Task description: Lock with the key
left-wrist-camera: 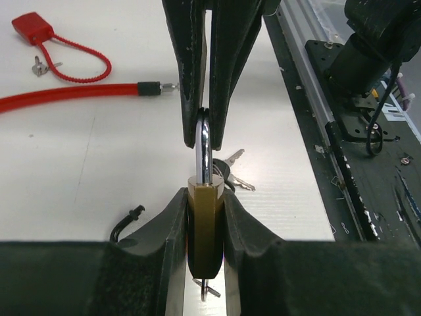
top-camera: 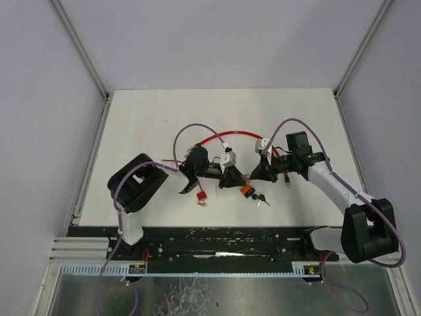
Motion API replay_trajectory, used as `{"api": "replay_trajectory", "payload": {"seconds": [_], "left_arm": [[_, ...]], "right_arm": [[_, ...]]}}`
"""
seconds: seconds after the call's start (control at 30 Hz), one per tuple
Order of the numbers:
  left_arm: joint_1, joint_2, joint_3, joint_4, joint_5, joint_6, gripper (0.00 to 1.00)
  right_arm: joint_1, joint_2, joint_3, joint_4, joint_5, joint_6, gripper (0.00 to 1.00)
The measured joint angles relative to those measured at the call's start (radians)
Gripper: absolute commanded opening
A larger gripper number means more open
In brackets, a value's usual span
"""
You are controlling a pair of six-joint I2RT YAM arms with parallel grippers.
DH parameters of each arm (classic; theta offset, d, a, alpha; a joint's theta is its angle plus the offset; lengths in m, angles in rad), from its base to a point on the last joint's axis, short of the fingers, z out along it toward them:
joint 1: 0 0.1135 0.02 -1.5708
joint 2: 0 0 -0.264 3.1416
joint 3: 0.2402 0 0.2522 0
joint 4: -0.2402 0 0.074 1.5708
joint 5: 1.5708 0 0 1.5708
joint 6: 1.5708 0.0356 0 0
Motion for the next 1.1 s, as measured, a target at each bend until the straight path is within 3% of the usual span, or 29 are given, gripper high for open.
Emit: {"api": "replay_trajectory", "payload": {"seconds": [1.1], "left_arm": [[0.051,0.083,-0.065,0.039,-0.01,-0.068,0.0]], "right_arm": [[0.124,0.197,0.0,0.2,0.085,0.134,0.0]]}}
